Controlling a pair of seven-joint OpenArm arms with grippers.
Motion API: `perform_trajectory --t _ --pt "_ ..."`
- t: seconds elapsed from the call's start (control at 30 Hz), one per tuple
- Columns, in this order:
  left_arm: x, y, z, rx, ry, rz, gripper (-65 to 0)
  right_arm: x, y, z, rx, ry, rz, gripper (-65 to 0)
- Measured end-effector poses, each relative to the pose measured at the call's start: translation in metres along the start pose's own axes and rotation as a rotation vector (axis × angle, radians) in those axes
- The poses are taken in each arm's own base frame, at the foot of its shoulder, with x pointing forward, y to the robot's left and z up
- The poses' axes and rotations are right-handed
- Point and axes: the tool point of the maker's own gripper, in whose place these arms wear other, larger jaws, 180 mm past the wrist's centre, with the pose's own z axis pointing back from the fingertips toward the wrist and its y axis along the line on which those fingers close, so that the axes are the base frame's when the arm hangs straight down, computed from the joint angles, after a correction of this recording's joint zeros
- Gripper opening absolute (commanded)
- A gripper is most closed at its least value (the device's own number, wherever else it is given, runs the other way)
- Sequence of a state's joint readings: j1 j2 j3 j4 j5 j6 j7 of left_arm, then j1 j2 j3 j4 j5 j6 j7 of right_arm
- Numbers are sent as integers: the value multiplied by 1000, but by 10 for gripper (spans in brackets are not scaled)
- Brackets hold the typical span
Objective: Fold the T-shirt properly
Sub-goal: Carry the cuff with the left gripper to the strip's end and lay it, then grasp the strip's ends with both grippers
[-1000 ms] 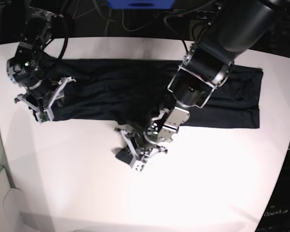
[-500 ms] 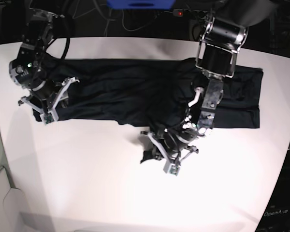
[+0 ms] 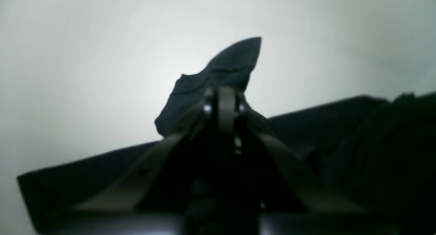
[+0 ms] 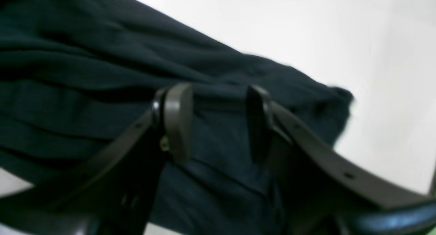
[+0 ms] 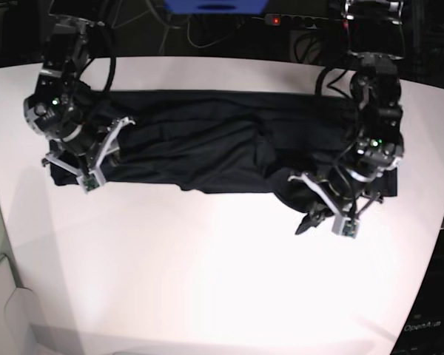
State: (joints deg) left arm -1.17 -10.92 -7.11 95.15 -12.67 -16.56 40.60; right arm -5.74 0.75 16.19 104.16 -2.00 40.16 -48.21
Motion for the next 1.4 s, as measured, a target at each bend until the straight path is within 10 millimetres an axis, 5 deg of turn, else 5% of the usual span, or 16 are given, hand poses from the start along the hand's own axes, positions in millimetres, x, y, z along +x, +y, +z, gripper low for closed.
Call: perform_trajectory --t 0.3,0.63,0.93,1.23,1.4 --pt "-38 50 55 87 77 -24 -650 -2 -1 0 -5 7 1 -379" --pt "-70 82 87 133 145 -45 -650 -3 -1 0 -3 9 1 -379" --pt "-83 109 106 199 202 -100 -650 -5 0 0 -2 13 0 -379" --pt "-100 112 101 203 250 -90 -647 -5 0 1 -2 14 1 -379" --pt "-105 114 101 205 256 -72 -472 -5 0 1 -1 14 0 -378"
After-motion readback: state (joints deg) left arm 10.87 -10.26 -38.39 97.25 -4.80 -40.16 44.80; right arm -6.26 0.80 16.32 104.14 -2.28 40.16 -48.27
